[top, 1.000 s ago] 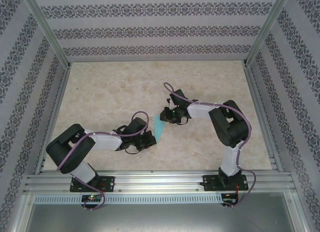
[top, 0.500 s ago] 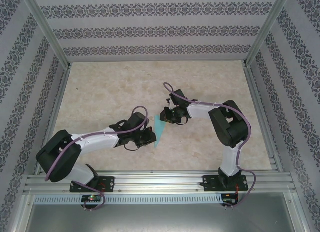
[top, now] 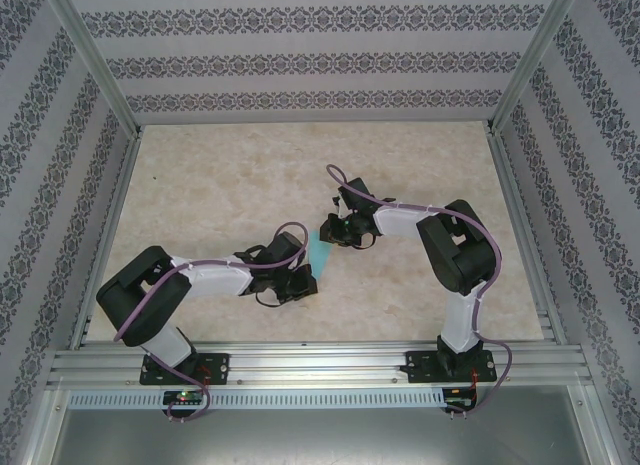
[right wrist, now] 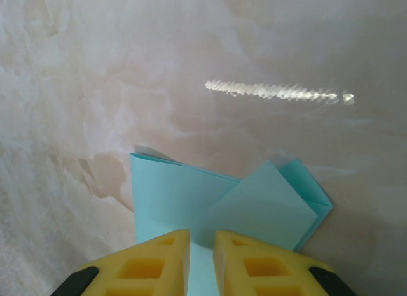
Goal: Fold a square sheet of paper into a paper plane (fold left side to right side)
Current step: Fold the wing for the fifth time at the center of the table, then pick up the paper plane at the center of the table.
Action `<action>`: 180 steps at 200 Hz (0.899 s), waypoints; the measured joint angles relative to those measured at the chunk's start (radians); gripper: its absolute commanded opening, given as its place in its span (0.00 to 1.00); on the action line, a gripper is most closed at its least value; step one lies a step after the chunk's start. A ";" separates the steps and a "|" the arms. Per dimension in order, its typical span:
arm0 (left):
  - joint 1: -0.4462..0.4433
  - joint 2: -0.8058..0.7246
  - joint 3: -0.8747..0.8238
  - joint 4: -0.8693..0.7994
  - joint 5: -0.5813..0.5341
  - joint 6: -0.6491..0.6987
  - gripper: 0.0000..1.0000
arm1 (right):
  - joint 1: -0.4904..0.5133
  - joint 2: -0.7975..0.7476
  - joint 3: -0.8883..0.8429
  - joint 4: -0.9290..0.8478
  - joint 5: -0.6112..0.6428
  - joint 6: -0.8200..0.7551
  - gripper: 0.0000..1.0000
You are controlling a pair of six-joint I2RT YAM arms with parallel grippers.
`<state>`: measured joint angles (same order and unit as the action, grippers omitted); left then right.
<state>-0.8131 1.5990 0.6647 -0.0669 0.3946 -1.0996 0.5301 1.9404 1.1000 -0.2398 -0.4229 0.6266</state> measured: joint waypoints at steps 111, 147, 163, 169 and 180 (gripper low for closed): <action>0.000 -0.045 -0.076 0.069 0.011 -0.001 0.10 | 0.000 -0.001 0.005 -0.003 -0.005 -0.005 0.25; 0.012 -0.144 -0.029 -0.064 -0.002 0.037 0.23 | -0.006 -0.019 0.043 -0.078 0.046 -0.050 0.32; 0.037 -0.198 0.018 -0.133 -0.027 0.077 0.30 | -0.013 -0.049 0.067 -0.140 0.092 -0.073 0.36; 0.051 -0.218 0.037 -0.160 -0.043 0.094 0.33 | -0.015 -0.064 0.076 -0.164 0.108 -0.080 0.37; 0.076 -0.246 0.071 -0.208 -0.074 0.122 0.37 | -0.015 -0.100 0.095 -0.208 0.146 -0.095 0.39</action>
<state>-0.7376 1.3525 0.7357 -0.2752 0.3206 -0.9779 0.5152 1.8400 1.1946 -0.4473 -0.2768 0.5316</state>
